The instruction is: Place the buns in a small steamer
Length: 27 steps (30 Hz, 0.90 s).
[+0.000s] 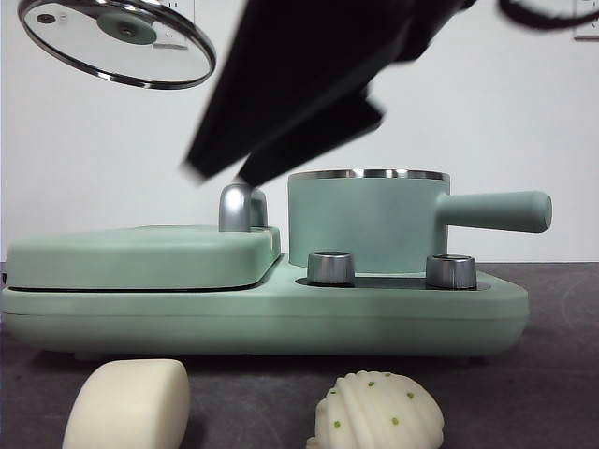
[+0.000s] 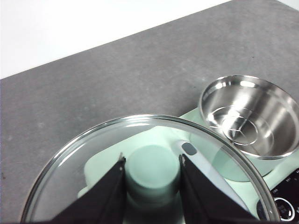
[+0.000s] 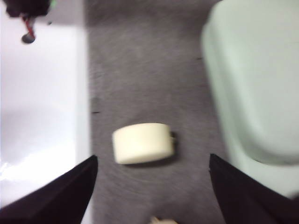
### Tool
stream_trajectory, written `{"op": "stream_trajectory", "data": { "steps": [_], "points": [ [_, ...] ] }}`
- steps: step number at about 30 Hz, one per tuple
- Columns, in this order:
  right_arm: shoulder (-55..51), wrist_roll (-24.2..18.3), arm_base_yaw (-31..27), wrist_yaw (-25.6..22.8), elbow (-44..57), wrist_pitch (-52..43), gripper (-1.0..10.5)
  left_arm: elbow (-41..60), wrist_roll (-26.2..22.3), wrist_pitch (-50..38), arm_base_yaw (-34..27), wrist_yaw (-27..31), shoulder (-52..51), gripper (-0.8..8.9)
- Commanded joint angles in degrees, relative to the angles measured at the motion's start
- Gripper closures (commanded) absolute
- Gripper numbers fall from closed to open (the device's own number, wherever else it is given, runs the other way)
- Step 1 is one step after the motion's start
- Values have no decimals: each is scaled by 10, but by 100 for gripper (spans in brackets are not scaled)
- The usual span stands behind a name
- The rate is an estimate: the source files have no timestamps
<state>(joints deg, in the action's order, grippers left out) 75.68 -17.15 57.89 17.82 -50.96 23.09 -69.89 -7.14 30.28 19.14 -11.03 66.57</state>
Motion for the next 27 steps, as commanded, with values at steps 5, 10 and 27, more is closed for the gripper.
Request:
{"op": "stream_trajectory", "data": {
  "steps": [5,10,27],
  "points": [
    [86,-4,44,-17,-9,-54,557,-10,-14,-16,-12,-3,-1,803],
    [133,-2,48,-29,-9,-82,513,-10,-19,-16,-16,-3,-1,803],
    [217,28,50,-29,-9,-114,611,-10,-23,-16,-16,-3,-1,803]
  ]
}}
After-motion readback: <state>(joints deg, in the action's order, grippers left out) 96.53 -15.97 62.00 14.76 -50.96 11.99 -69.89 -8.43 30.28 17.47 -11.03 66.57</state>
